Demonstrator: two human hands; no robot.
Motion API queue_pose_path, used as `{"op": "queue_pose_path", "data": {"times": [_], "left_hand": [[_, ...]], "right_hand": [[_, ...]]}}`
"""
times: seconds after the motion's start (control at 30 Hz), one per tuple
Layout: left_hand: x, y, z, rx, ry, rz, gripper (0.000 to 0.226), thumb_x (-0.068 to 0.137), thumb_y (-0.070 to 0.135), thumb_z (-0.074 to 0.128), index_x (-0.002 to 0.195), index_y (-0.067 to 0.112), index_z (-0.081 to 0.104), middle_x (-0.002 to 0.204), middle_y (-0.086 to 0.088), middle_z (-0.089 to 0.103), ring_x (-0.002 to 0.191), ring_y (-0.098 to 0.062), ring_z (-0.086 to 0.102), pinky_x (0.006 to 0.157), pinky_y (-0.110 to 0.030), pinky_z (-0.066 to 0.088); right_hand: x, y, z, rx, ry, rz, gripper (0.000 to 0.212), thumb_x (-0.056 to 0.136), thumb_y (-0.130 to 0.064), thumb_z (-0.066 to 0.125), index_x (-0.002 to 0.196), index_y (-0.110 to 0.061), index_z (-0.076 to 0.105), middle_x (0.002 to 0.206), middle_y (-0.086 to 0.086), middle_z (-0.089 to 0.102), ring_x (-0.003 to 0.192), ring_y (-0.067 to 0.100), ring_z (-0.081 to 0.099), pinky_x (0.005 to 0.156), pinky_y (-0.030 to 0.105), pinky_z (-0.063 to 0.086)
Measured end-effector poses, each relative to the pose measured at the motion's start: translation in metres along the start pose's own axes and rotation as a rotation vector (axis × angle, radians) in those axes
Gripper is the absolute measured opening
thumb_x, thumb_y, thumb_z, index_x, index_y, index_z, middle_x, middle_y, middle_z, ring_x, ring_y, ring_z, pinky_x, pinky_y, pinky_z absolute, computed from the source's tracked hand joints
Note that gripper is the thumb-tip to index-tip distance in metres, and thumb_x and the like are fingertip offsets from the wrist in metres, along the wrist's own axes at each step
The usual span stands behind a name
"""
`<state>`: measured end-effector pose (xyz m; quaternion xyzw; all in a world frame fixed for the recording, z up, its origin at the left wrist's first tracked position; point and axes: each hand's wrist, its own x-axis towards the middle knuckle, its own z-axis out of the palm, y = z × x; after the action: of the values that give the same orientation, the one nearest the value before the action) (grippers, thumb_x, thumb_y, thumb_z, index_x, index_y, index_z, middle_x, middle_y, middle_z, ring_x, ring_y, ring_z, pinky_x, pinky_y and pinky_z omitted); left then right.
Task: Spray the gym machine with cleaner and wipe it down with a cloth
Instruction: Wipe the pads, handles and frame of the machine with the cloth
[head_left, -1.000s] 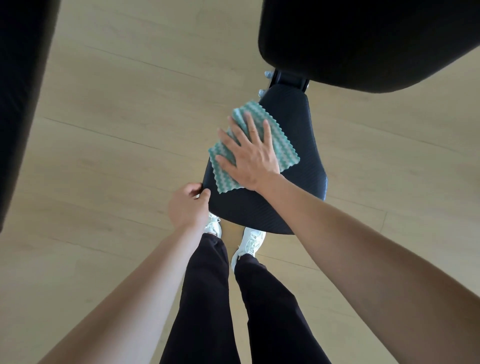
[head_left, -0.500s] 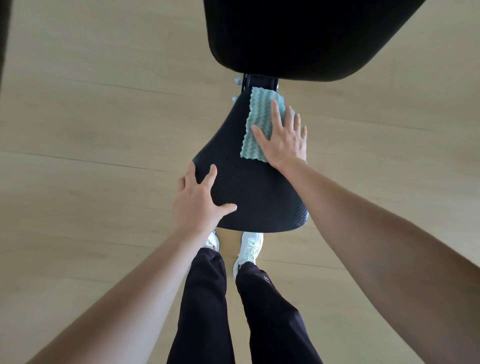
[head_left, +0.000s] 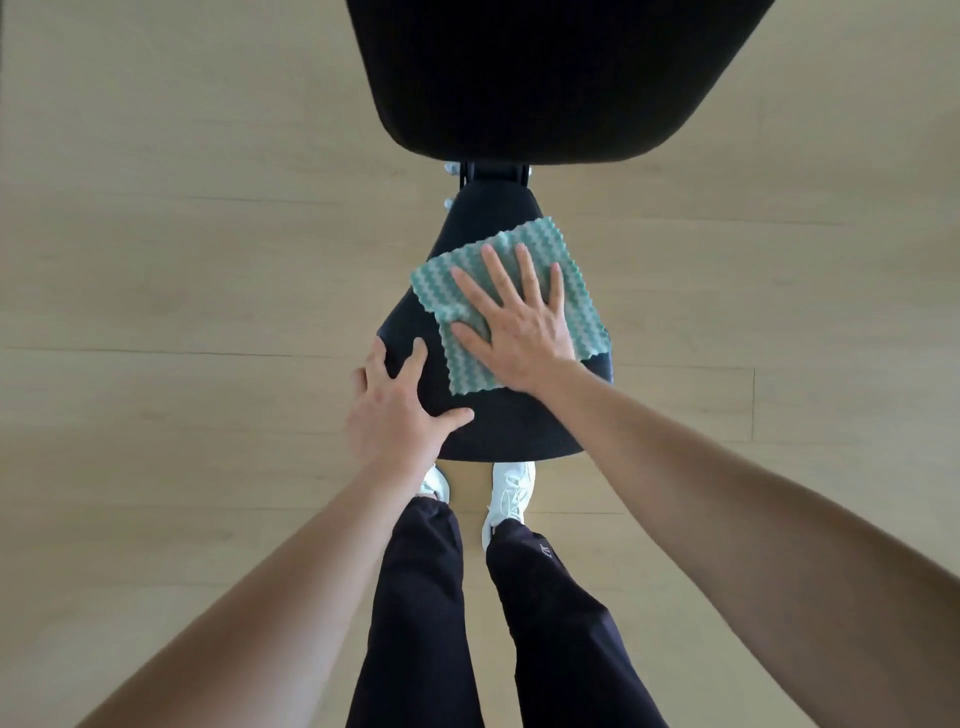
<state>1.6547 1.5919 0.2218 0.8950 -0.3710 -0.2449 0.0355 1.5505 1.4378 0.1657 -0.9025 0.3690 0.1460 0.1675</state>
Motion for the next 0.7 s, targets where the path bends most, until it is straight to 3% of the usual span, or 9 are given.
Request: {"op": "queue_pose_path", "data": {"times": [0.23,0.3,0.4,0.47,0.53,0.6,0.7], "left_hand": [[0.001,-0.003,0.002,0.047,-0.01,0.016,0.1,0.07,0.071,0.08,0.155,0.042,0.037,0.164,-0.003,0.027,0.137,-0.027,0.037,0.083,-0.042,0.053],[0.0,-0.005,0.003,0.036,-0.014,0.019,0.099,0.07,0.07,0.08,0.155,0.041,0.037,0.163,-0.005,0.028,0.138,-0.028,0.038,0.083,-0.043,0.053],[-0.001,-0.007,0.007,0.026,0.0,0.037,0.099,0.07,0.069,0.081,0.155,0.038,0.039,0.161,-0.007,0.032,0.136,-0.031,0.039,0.084,-0.044,0.054],[-0.001,-0.008,0.009,0.024,0.008,0.039,0.098,0.071,0.069,0.08,0.155,0.038,0.038,0.162,-0.008,0.032,0.136,-0.031,0.039,0.085,-0.045,0.054],[-0.001,-0.008,0.011,0.029,0.009,0.033,0.098,0.072,0.07,0.08,0.155,0.038,0.038,0.163,-0.007,0.03,0.136,-0.031,0.039,0.085,-0.044,0.054],[-0.003,-0.007,0.011,0.033,0.0,0.025,0.097,0.073,0.069,0.079,0.155,0.039,0.037,0.164,-0.007,0.029,0.135,-0.031,0.039,0.085,-0.044,0.053],[-0.003,-0.007,0.009,0.022,-0.005,0.032,0.087,0.079,0.046,0.08,0.155,0.038,0.038,0.165,-0.008,0.027,0.135,-0.032,0.039,0.085,-0.045,0.054]], "right_hand": [[-0.016,0.037,0.002,0.185,0.053,0.327,0.073,0.101,-0.073,0.017,0.163,-0.04,0.0,0.174,0.0,-0.004,0.159,0.033,-0.002,0.126,0.061,0.007],[-0.047,0.044,0.009,0.302,0.046,0.406,0.071,0.1,-0.072,0.023,0.162,-0.044,0.0,0.172,0.0,0.005,0.156,0.036,0.015,0.122,0.059,0.025],[-0.099,0.04,0.022,0.544,0.058,0.514,0.074,0.099,-0.069,0.036,0.16,-0.048,-0.001,0.161,0.001,0.019,0.135,0.036,0.044,0.101,0.053,0.05],[-0.128,0.026,0.036,0.518,0.064,0.51,0.077,0.1,-0.068,0.034,0.162,-0.042,-0.003,0.164,0.009,0.013,0.144,0.039,0.034,0.109,0.058,0.043],[-0.147,0.008,0.049,0.342,0.059,0.469,0.078,0.102,-0.067,0.029,0.164,-0.032,-0.002,0.169,0.019,-0.002,0.156,0.042,0.005,0.124,0.062,0.017],[-0.154,-0.015,0.054,0.239,0.03,0.41,0.079,0.103,-0.066,0.027,0.165,-0.027,-0.002,0.17,0.021,-0.012,0.156,0.043,-0.013,0.126,0.06,-0.005],[-0.149,-0.048,0.054,0.149,0.026,0.244,0.075,0.104,-0.062,0.024,0.166,-0.024,0.005,0.171,0.02,-0.007,0.157,0.043,-0.012,0.125,0.058,-0.009]]}}
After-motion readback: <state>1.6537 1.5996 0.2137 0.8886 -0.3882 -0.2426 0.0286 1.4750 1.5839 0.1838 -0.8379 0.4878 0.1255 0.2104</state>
